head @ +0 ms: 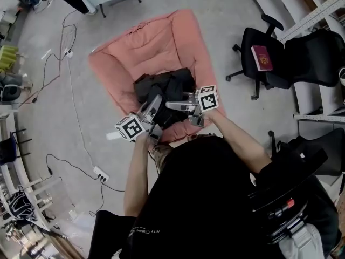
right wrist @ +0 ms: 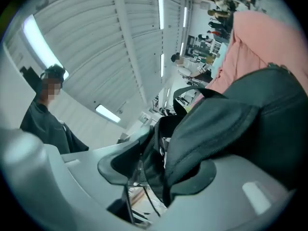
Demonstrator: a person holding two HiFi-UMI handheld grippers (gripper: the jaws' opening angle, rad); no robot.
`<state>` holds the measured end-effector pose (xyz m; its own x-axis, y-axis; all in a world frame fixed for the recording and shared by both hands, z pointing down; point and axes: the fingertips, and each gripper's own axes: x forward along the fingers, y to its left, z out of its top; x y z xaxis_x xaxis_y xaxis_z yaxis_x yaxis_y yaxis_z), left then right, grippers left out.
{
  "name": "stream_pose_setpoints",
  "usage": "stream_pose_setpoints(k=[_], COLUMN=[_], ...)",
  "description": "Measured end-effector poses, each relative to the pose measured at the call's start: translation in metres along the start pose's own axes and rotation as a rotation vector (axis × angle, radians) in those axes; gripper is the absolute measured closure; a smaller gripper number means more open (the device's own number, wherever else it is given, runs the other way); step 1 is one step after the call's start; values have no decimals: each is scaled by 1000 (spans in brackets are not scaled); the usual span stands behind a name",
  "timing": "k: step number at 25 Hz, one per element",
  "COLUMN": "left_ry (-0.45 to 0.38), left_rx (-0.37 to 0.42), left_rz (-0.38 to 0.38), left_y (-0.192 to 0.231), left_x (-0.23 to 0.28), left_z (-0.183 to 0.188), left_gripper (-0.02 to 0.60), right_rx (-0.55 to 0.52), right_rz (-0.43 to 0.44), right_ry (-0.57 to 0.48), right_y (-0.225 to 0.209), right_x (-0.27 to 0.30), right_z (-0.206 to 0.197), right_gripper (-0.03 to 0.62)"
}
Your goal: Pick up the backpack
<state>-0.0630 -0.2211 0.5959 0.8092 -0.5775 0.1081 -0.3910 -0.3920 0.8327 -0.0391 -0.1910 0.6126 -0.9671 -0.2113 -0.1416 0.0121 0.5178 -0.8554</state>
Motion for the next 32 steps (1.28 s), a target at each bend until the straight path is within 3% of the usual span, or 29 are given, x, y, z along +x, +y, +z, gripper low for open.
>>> stream_pose_setpoints(k=[1, 4, 7, 12, 14, 18, 23, 25, 27, 32], left_ry=[13, 52, 61, 73, 46, -25, -26, 4, 31, 19], left_rx=[-12, -5, 21, 16, -65, -357, -547, -556, -512, -567], left_rz=[-3, 13, 31, -2, -56, -148, -291, -310, -269, -283], left_y=[-1, -2, -2, -4, -5, 3, -11, -14, -13, -14], left_x=[4, 10, 9, 10, 16, 26, 23, 19, 15, 6], left_z=[-4, -15, -17, -19, -15, -17, -23, -34, -44, -53], left_gripper=[548, 549, 545, 518, 518, 514, 550, 558, 560, 569], right_rx=[-45, -79, -50, 5, 11, -2, 42, 91, 94, 10], right_rz=[-34, -74, -44, 19, 28, 2, -1, 27, 24, -97], right_ry=[18, 74, 87, 135, 155, 137, -84, -196, -254, -265], right_y=[-3, -8, -5, 9, 13, 11, 9, 9, 6, -26], right_x=[2, 2, -5, -13, -15, -16, -35, -43, -45, -41], right_z=[-2, -8, -9, -14, -14, -13, 9, 26, 40, 55], right_gripper=[373, 423, 499, 511, 522, 510, 459, 440, 434, 436])
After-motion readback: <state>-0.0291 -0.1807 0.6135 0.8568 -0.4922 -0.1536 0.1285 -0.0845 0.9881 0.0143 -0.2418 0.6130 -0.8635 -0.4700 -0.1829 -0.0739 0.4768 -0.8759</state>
